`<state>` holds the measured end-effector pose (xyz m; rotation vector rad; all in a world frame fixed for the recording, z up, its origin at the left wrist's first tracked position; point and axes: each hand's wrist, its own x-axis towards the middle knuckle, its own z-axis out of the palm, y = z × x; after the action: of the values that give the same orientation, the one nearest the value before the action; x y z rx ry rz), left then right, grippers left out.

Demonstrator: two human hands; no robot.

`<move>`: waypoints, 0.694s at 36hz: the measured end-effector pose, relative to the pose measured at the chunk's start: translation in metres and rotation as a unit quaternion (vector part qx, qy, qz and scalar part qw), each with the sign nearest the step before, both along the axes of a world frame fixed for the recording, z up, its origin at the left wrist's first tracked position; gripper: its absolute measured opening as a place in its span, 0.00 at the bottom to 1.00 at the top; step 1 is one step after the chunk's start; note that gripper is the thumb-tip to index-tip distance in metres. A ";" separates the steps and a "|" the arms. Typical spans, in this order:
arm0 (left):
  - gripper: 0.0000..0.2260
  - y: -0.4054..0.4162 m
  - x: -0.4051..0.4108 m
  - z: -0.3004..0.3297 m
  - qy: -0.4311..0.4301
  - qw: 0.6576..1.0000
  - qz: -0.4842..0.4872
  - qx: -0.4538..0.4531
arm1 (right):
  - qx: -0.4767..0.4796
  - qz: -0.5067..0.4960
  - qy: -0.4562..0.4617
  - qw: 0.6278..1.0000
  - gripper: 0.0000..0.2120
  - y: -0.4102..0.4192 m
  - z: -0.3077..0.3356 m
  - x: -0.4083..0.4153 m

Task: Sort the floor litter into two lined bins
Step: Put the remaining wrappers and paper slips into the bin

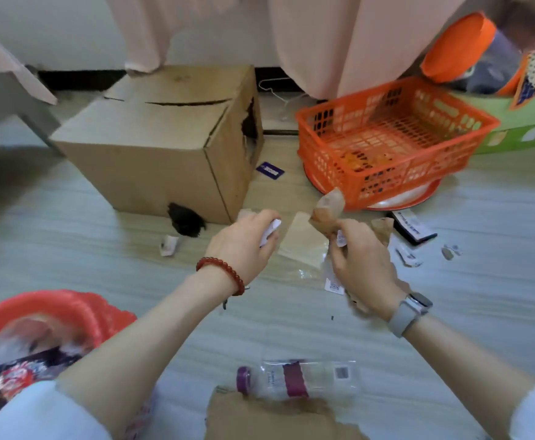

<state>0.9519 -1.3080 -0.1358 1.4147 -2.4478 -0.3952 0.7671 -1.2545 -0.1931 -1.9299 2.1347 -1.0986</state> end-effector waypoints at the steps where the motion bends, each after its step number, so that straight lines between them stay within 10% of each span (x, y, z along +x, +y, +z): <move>1: 0.11 0.000 0.017 0.010 -0.002 1.000 0.008 -0.008 | -0.009 0.025 -0.001 1.000 0.02 -0.006 0.010 0.021; 16: 0.14 0.094 0.294 0.034 0.083 0.964 0.247 -0.049 | 0.167 0.259 -0.411 0.858 0.15 -0.017 0.098 0.311; 21: 0.39 0.118 0.339 0.001 -0.027 0.973 0.217 0.067 | 0.226 0.333 -0.119 0.908 0.07 -0.003 0.066 0.357; 25: 0.39 0.126 0.363 -0.002 0.070 0.967 0.220 0.103 | 0.218 0.352 0.002 0.910 0.20 0.002 0.061 0.355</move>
<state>1.3145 -1.1821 -0.1382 1.8867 -1.9498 -0.6306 1.1223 -1.2529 -0.1319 -2.1560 1.3036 -0.4316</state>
